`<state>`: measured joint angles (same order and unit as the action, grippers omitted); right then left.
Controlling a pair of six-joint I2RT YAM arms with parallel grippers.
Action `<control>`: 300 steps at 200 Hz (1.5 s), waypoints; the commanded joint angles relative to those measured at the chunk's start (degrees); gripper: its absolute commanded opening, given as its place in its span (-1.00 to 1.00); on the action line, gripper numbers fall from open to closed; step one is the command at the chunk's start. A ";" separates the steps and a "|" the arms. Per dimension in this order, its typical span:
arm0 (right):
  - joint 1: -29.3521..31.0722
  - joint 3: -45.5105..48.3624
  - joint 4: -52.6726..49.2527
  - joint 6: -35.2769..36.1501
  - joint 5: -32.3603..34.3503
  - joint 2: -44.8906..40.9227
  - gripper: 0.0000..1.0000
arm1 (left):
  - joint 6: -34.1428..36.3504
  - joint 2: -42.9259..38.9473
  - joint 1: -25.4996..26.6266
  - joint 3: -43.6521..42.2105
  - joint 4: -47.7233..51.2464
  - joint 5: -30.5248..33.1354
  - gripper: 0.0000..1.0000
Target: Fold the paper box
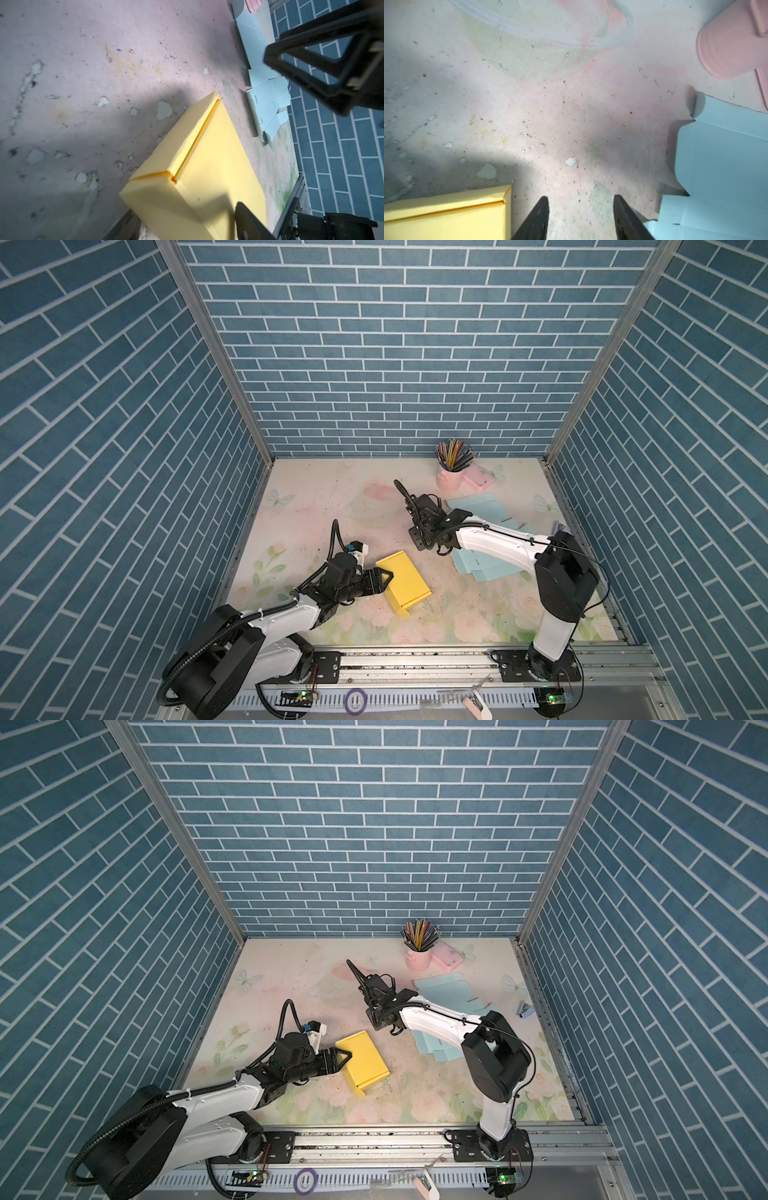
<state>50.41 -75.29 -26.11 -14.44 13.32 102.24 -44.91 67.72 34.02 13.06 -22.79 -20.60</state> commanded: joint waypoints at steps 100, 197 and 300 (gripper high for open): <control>11.04 5.49 -0.92 -9.02 -1.12 -0.08 -0.05 | 1.66 -2.39 0.26 -1.02 3.36 -0.08 0.37; 12.90 6.50 -0.57 -10.88 -1.26 3.39 -0.09 | 0.97 -4.78 0.08 -1.53 4.39 -1.40 0.60; 12.92 10.01 1.75 -10.88 -0.13 3.54 -0.12 | -7.69 3.89 -3.19 -4.74 -15.39 -5.12 0.99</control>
<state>63.26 -68.05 -22.24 -23.79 12.88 103.37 -49.54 68.53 31.24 9.50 -30.72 -24.97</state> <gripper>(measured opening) 0.442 0.994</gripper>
